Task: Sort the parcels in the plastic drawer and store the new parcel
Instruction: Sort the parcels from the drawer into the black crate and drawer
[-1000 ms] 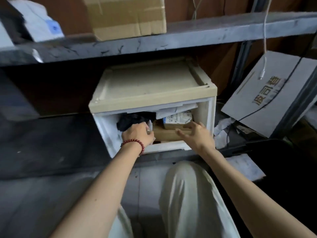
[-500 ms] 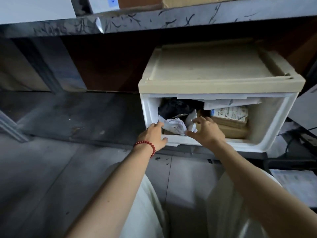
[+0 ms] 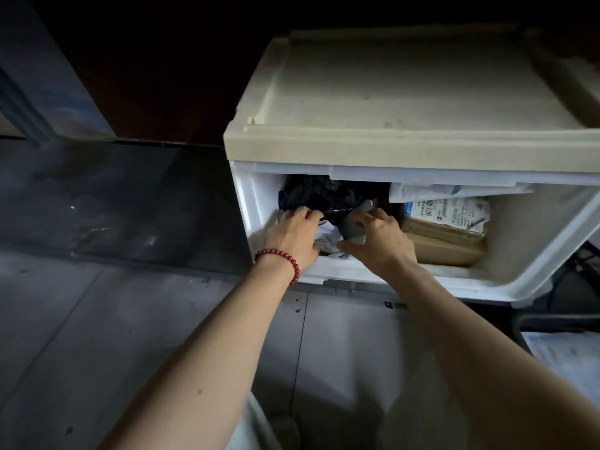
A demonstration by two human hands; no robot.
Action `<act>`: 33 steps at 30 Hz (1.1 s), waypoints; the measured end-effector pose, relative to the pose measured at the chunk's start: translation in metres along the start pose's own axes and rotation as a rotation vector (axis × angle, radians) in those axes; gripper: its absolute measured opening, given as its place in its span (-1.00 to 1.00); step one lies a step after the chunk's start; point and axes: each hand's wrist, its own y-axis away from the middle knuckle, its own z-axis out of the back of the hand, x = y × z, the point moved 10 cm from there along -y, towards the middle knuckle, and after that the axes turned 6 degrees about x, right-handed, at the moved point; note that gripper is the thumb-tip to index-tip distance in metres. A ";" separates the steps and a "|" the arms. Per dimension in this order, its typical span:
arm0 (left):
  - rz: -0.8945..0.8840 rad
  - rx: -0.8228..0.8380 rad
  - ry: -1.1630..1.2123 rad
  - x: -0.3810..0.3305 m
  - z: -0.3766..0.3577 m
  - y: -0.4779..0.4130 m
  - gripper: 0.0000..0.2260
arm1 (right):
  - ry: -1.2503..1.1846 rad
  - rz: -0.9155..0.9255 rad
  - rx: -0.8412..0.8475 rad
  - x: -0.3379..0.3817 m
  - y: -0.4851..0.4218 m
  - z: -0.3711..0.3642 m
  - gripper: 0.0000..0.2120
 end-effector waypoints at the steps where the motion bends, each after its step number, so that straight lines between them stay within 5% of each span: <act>1: -0.001 0.013 -0.005 -0.001 -0.003 -0.005 -0.53 | 0.007 0.001 -0.001 0.000 -0.003 -0.002 -0.54; 10: 0.031 -0.073 -0.048 -0.006 0.003 -0.020 -0.77 | 0.076 0.032 -0.109 0.000 -0.016 -0.002 -0.78; 17: -0.007 -0.152 0.112 -0.011 0.027 -0.006 -0.88 | -0.044 0.024 -0.223 -0.013 -0.006 0.018 -0.66; 22: -0.045 -0.173 0.225 -0.026 0.040 0.018 -0.80 | -0.021 -0.052 -0.090 -0.027 0.010 0.014 -0.54; 33: 0.060 -0.305 0.728 -0.021 0.061 0.076 -0.76 | -0.560 -0.061 -0.043 -0.045 0.062 0.041 -0.74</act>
